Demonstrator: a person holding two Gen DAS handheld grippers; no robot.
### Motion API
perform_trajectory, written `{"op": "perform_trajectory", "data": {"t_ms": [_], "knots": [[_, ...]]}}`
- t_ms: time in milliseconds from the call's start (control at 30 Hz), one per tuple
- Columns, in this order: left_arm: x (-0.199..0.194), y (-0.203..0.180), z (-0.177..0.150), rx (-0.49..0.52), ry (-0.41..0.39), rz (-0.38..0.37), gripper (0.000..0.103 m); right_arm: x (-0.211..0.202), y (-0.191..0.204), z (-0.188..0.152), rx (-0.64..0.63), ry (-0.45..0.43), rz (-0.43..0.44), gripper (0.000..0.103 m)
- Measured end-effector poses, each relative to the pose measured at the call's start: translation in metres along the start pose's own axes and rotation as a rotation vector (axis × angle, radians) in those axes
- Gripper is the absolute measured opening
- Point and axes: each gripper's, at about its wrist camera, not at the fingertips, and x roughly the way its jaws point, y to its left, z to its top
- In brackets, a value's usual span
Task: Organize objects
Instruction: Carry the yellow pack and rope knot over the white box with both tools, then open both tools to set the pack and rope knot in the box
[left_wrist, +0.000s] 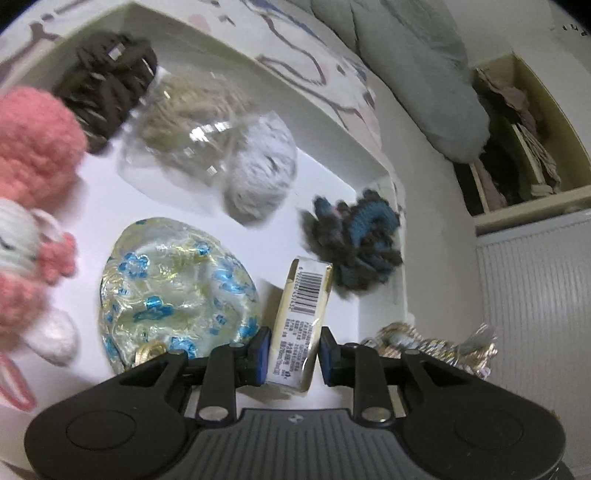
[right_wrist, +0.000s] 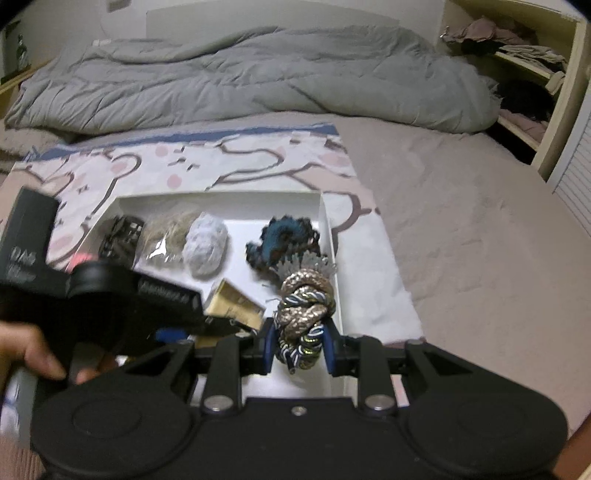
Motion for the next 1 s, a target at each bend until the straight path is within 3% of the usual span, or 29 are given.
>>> {"op": "perform_trajectory", "data": {"t_ms": [133,167,267,500,600,1000], "knots": [[-0.006,0.006,0.003,-0.037,-0.013,0.015,0.033,0.013,0.001,0.006,0.037,-0.023,0.012,0.027],[-0.006,0.008,0.004,-0.044,0.000,0.012,0.043,0.017,0.002,0.007,0.046,-0.023,0.020,0.027],[-0.005,0.008,0.006,-0.041,0.049,0.006,0.057,0.029,0.007,0.008,0.055,-0.020,0.041,0.027],[-0.013,-0.001,0.003,0.046,0.052,0.038,0.057,0.033,0.018,-0.006,0.003,0.098,0.040,0.032],[-0.014,-0.003,0.002,0.068,0.060,0.051,0.057,0.031,0.019,-0.015,-0.001,0.150,0.060,0.044],[-0.053,-0.024,0.007,0.285,-0.014,0.107,0.057,-0.001,0.005,-0.008,0.081,0.057,0.047,0.075]]}}
